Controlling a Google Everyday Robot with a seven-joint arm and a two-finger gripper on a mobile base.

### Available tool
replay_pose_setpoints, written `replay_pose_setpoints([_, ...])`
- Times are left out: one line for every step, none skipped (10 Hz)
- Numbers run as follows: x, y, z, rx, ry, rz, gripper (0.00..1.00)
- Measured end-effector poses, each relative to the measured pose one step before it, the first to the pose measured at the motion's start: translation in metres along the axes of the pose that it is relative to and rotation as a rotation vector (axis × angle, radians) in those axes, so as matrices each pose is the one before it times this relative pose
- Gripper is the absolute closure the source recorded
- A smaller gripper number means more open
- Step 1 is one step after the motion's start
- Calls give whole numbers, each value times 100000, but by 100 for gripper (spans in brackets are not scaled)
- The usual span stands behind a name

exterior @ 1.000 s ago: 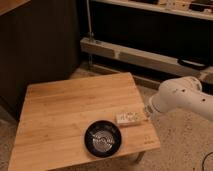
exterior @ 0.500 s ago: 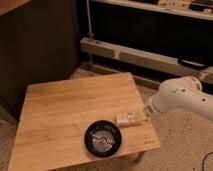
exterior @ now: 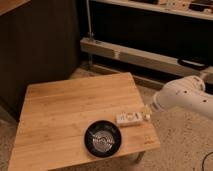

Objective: Place the bottle in the ceramic bowl

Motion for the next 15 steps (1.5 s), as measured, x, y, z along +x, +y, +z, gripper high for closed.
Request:
replay_pose_setpoints([293, -1540, 150, -3864, -3791, -5875, 35])
replay_pose_setpoints([494, -1545, 16, -9160, -4395, -6614, 35])
replay_pose_setpoints([173, -933, -193, -7603, -2715, -8077, 35])
replay_pose_setpoints([-99, -285, -363, -3501, -802, -8746, 35])
replay_pose_setpoints([46, -235, -536, -2461, -879, -8747, 35])
replay_pose_setpoints([133, -149, -462, -1848, -891, -6937, 35])
replay_pose_setpoints([94, -49, -250, -1110, -620, -4167, 35])
replay_pose_setpoints([-78, -97, -322, -1099, -866, -4821, 35])
replay_pose_setpoints([66, 45, -99, -412, -227, -1230, 35])
replay_pose_setpoints([-108, -1, 146, 73, -291, 64, 35])
replay_pose_setpoints([209, -82, 455, -132, -906, 1472, 35])
replay_pose_setpoints([229, -46, 734, -454, -1101, -1200, 35])
replay_pose_setpoints([320, 34, 987, -191, -1437, -1591, 35])
replay_pose_setpoints([282, 76, 762, 579, -1795, -1733, 35])
replay_pose_setpoints([-8, 108, 266, 568, -1820, -1795, 35])
